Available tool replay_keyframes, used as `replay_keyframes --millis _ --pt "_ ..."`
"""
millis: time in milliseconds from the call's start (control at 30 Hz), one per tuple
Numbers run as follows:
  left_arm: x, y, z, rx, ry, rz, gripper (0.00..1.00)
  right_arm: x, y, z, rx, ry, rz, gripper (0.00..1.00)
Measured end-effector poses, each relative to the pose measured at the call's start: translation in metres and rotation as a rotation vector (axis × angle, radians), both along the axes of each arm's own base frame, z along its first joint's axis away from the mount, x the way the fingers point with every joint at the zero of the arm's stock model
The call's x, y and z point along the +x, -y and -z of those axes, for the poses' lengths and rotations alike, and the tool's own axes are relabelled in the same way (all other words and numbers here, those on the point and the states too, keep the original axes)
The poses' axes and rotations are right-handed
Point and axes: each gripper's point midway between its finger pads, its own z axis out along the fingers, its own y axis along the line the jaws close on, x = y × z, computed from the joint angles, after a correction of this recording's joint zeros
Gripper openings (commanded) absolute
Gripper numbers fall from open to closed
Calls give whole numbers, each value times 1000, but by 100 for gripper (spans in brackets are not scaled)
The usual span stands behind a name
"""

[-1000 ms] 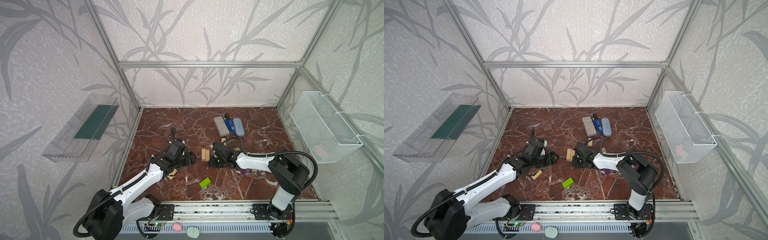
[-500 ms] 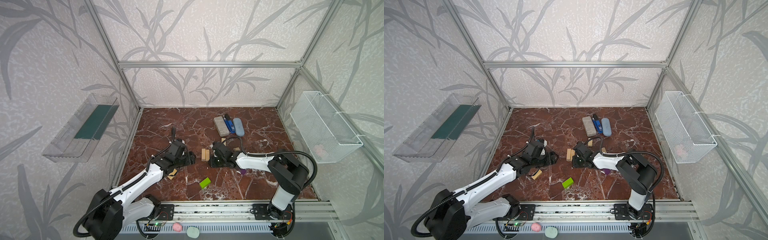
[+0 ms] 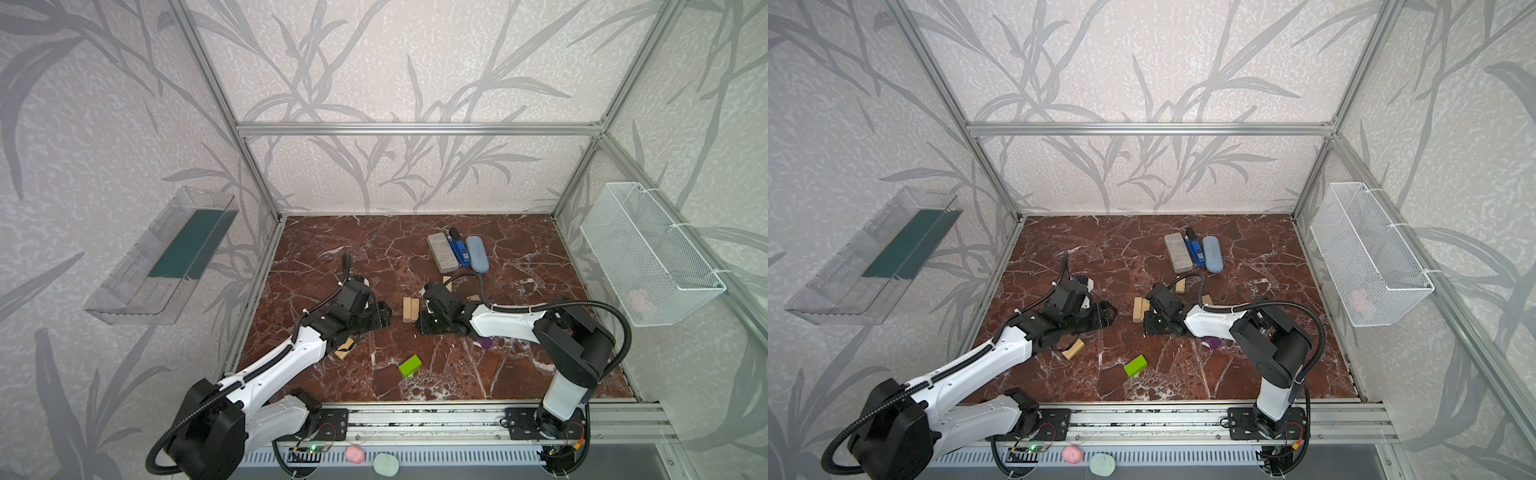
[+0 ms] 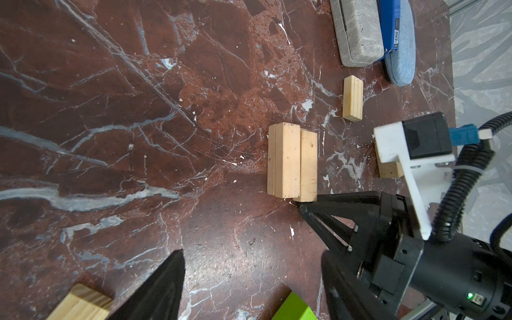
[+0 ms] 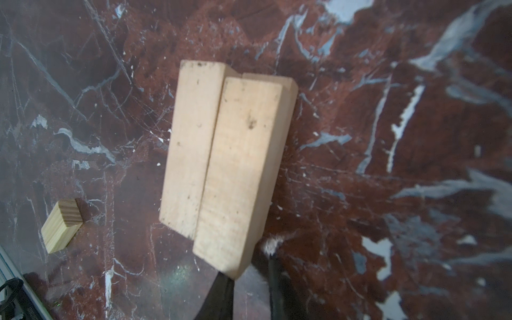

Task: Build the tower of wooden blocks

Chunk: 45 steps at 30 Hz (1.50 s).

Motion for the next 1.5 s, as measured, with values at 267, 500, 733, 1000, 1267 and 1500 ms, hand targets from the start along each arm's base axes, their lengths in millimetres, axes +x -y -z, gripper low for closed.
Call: replay_keyframes --millis 267,500,733,1000,1267,1500 --pt "0 -1 0 2 1 -3 76 2 0 -2 -3 10 1 24" --pt "0 -1 0 3 1 -3 76 6 -3 -6 2 24 1 24" --pt "0 -1 0 5 -1 -2 76 5 -4 -7 4 24 -10 24" --pt "-2 -2 2 11 -11 -1 75 3 0 -37 25 74 -25 29" --pt "-10 7 1 14 -7 34 74 6 29 -76 -24 175 -32 39" --pt "-21 22 2 21 -5 88 73 15 84 -85 -154 191 19 55"
